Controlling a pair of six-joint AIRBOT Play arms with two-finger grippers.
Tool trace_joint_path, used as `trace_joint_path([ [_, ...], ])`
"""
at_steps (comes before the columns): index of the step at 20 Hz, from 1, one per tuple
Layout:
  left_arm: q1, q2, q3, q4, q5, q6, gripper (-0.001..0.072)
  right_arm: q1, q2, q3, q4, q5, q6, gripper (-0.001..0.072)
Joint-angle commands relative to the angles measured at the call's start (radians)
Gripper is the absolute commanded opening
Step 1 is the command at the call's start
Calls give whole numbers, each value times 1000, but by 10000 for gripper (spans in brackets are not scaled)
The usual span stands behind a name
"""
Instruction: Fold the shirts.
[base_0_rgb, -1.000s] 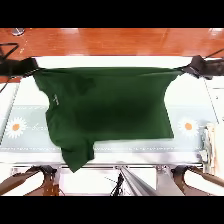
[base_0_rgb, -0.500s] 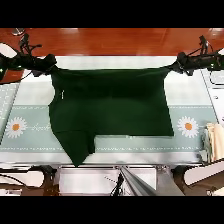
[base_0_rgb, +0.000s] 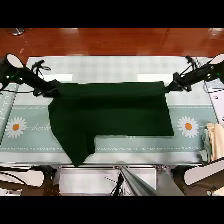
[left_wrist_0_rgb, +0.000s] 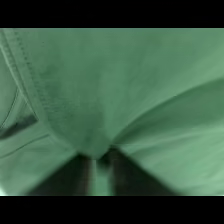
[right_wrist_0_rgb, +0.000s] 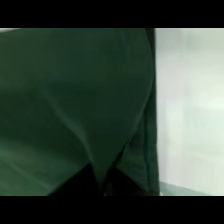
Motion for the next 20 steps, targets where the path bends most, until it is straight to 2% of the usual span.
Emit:
trace_joint_path([
  [1,-18,-2,-47,19,-67,8,697,28,1,-58,-37,-17,16,619],
  [4,26,50,-26,31,-159,14,704,-8,56,-26,-70,63,14,620],
  [6,88,140,-71,62,-190,14,704,-61,157,-59,-153,58,19,620],
  [8,164,264,-209,97,-182,19,704,-119,298,-207,-166,-54,25,620],
  [11,291,437,-505,193,-141,21,704,-155,519,-554,-50,-233,-4,619],
  [13,382,532,-666,83,-76,7,704,-155,613,-738,50,-260,-72,619],
  [15,428,611,-795,-100,-7,61,704,-155,667,-853,138,-272,-113,619],
  [20,400,659,-968,-304,78,175,703,-155,713,-918,257,-235,-188,619],
])
